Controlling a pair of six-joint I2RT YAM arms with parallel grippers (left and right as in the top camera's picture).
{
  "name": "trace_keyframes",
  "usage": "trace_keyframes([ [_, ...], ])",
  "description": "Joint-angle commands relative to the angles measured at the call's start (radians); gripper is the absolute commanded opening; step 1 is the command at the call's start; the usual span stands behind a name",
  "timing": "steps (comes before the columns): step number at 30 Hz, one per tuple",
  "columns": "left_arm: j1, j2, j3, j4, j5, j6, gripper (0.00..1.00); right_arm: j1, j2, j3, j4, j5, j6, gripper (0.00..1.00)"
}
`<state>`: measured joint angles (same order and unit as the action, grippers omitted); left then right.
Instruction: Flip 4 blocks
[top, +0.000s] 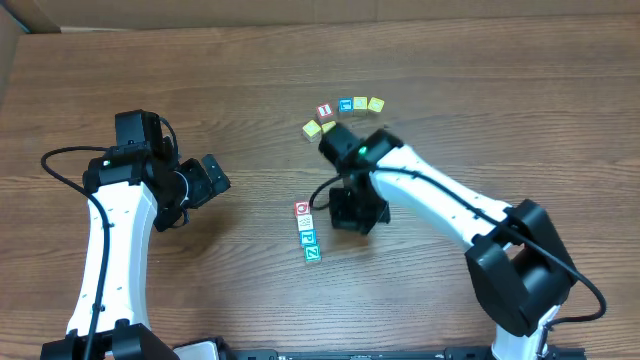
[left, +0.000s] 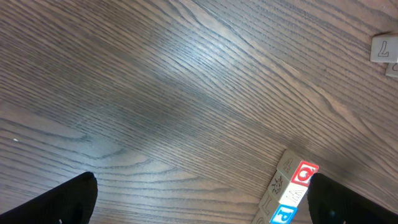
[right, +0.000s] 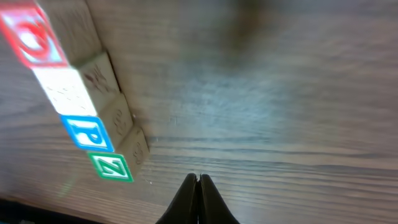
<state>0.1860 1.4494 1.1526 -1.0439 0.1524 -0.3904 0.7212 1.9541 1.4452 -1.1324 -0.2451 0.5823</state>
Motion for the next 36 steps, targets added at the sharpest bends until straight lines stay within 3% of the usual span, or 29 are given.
trace_keyframes([
  [1,0.003,0.004,-0.005,0.002,-0.003,0.001,1.0,0.044,-0.005,-0.075,0.066,-0.041,0.064,0.04],
  [17,0.003,0.003,-0.005,0.002,-0.003,0.001,1.0,0.13,-0.005,-0.111,0.198,-0.04,0.157,0.04],
  [26,0.003,0.003,-0.005,0.002,-0.003,0.001,1.0,0.177,-0.005,-0.111,0.198,0.179,0.264,0.04],
  [36,0.003,0.003,-0.005,0.002,-0.003,0.001,1.0,0.195,-0.005,-0.124,0.219,0.193,0.263,0.04],
])
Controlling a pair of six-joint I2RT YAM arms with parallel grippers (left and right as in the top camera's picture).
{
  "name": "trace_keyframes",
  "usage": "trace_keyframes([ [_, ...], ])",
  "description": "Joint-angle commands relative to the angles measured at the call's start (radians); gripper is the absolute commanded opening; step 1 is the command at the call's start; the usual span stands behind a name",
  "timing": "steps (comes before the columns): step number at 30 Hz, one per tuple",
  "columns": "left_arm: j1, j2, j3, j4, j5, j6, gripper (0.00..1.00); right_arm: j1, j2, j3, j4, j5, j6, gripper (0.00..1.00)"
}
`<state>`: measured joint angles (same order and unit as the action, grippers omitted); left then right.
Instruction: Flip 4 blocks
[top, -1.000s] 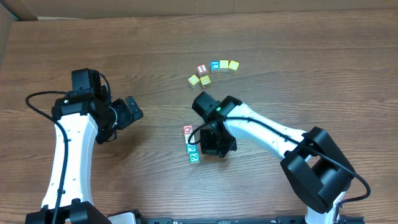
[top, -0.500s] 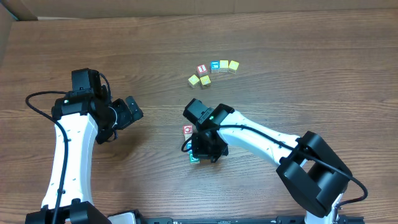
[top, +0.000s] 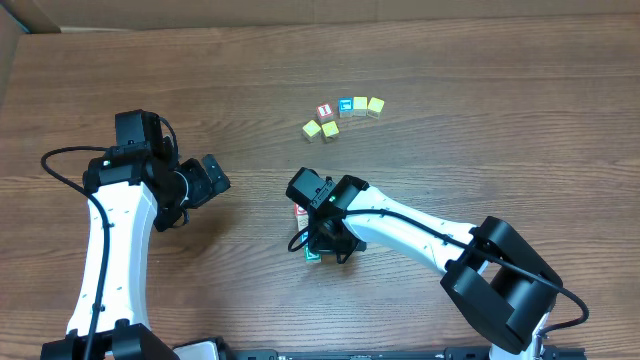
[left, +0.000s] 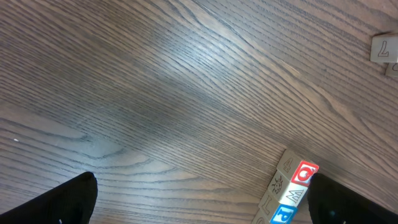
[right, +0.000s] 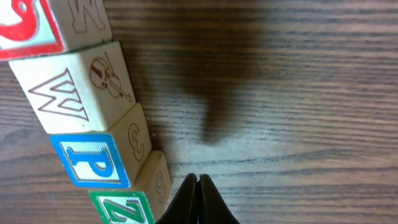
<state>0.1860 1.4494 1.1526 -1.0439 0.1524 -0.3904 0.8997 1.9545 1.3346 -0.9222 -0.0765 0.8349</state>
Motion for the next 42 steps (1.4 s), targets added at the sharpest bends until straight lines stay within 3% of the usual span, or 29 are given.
trace_keyframes([
  [1,0.003,0.003,-0.005,0.002,-0.003,0.001,1.0,0.019,-0.005,-0.023,0.016,0.024,0.011,0.04],
  [42,0.003,0.004,-0.005,0.002,-0.003,0.001,1.0,0.022,-0.005,-0.05,0.11,-0.079,-0.053,0.04],
])
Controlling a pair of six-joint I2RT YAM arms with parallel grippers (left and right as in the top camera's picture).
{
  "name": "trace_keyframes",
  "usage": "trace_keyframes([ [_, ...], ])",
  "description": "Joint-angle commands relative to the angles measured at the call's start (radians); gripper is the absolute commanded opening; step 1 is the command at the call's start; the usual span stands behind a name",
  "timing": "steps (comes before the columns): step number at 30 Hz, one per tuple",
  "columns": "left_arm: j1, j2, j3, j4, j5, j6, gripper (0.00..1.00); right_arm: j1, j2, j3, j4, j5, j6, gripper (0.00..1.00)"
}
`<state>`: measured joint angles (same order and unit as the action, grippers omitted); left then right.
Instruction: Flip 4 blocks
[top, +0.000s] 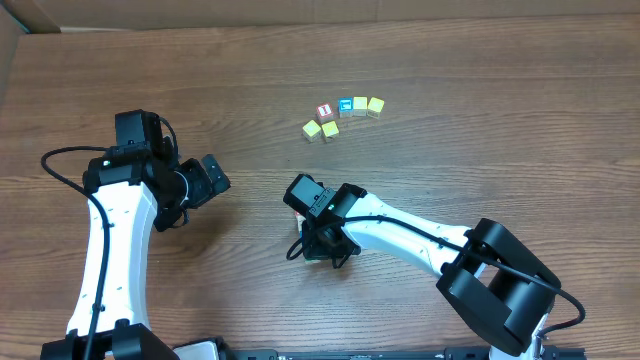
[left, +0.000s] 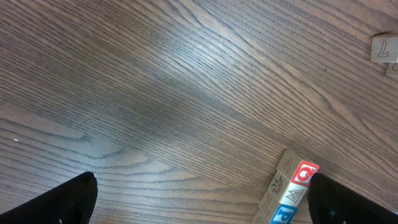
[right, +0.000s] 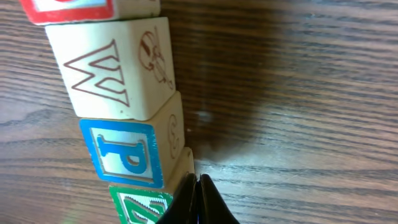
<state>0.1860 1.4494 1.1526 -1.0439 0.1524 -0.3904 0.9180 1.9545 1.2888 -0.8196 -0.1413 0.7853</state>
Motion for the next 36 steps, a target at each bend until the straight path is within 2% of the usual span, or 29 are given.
trace_keyframes([
  [1,0.003,0.003,-0.005,0.002,-0.003,0.001,0.99,0.004,-0.005,-0.004,0.008,-0.014,-0.003,0.04],
  [14,0.003,0.004,-0.005,0.002,-0.003,0.001,1.0,-0.002,-0.006,-0.004,0.005,-0.006,-0.004,0.04],
  [18,0.003,0.003,-0.005,0.002,-0.003,0.001,1.0,-0.035,-0.012,0.043,-0.058,-0.005,-0.021,0.04],
  [24,0.003,0.004,-0.005,0.002,-0.003,0.001,1.0,-0.095,-0.049,0.156,-0.133,-0.051,-0.154,0.04],
  [30,0.003,0.004,-0.005,0.002,-0.003,0.001,1.0,-0.099,-0.061,0.237,-0.182,-0.122,-0.363,0.04],
  [35,0.003,0.003,-0.005,0.002,-0.003,0.001,1.0,-0.151,-0.063,0.345,-0.253,-0.085,-0.394,0.04],
  [36,0.003,0.004,-0.005,0.002,-0.003,0.001,1.0,-0.173,-0.063,0.37,-0.272,-0.058,-0.394,0.09],
])
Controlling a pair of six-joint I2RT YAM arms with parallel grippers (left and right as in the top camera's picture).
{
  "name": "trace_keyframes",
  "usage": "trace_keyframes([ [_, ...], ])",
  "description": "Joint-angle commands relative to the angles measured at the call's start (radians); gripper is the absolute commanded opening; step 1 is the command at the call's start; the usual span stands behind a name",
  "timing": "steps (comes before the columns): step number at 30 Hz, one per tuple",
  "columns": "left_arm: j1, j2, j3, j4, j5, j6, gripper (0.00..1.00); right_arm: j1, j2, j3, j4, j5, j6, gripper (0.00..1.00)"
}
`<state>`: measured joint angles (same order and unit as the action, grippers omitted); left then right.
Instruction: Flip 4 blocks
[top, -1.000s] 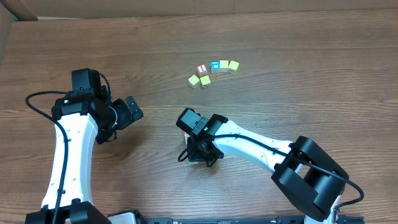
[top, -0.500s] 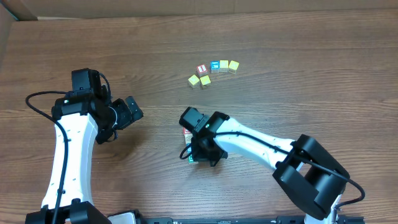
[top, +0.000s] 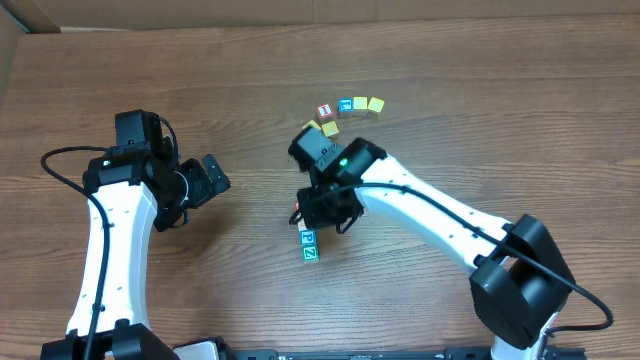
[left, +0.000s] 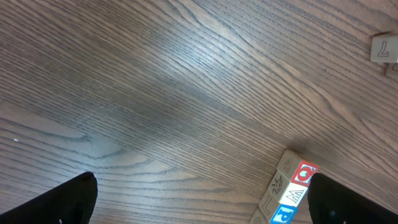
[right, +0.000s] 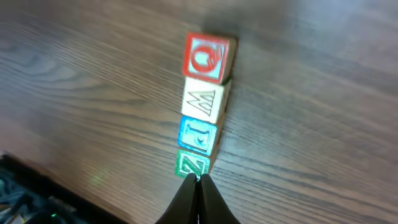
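Four letter blocks lie in a straight touching row: red O (right: 207, 58), pale W (right: 204, 102), blue P (right: 198, 136) and green Z (right: 193, 164). My right gripper (right: 199, 179) is shut with nothing in it, raised above the row, its tips over the Z end. In the overhead view the right gripper (top: 325, 205) covers the row's upper part; P (top: 308, 238) and Z (top: 311, 253) show below it. My left gripper (left: 202, 205) hangs open and empty well left of the row, with O (left: 303, 175) just inside its right finger (left: 348, 199).
Several more small blocks form a cluster at the back of the wooden table (top: 480, 70): a red one (top: 322, 110), a blue one (top: 345, 105) and yellow ones (top: 376, 103). A pale L block (left: 384, 48) shows at the left wrist view's right edge.
My right gripper was low and close against the row by the P and Z blocks; now it stands higher and the whole row shows beneath it. It stays shut. The left arm has not moved.
My right gripper was shut a little to the right of the row. Then it was low beside the P and Z blocks, then closer still against them. Now it is raised above the row, which shows O, W, P, Z. The left gripper stayed open and still.
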<state>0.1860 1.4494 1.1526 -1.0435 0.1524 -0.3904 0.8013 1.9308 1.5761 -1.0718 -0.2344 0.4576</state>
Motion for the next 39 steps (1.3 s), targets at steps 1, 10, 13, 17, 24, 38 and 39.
trace_keyframes([
  [1,0.003,0.003,-0.005,0.001,-0.003,0.001,1.0,-0.078,-0.04,0.104,-0.037,0.063,-0.066,0.2],
  [10,0.003,0.003,-0.005,0.001,-0.003,0.001,1.0,-0.372,-0.039,0.166,-0.174,0.351,-0.108,1.0],
  [13,0.003,0.004,-0.005,0.001,-0.003,0.001,1.0,-0.484,-0.039,0.166,-0.2,0.409,-0.108,1.0],
  [17,0.003,0.004,-0.005,0.001,-0.003,0.001,1.0,-0.617,-0.039,0.166,-0.169,0.41,-0.107,1.0],
  [24,0.003,0.003,-0.005,0.001,-0.003,0.001,1.0,-0.765,-0.039,0.166,-0.104,0.409,-0.107,1.0],
  [38,0.003,0.003,-0.005,0.001,-0.003,0.001,1.0,-0.83,-0.039,0.166,-0.1,0.409,-0.107,1.0],
  [39,0.003,0.003,-0.005,0.001,-0.003,0.001,1.0,-0.83,-0.039,0.166,-0.1,0.409,-0.107,1.0],
])
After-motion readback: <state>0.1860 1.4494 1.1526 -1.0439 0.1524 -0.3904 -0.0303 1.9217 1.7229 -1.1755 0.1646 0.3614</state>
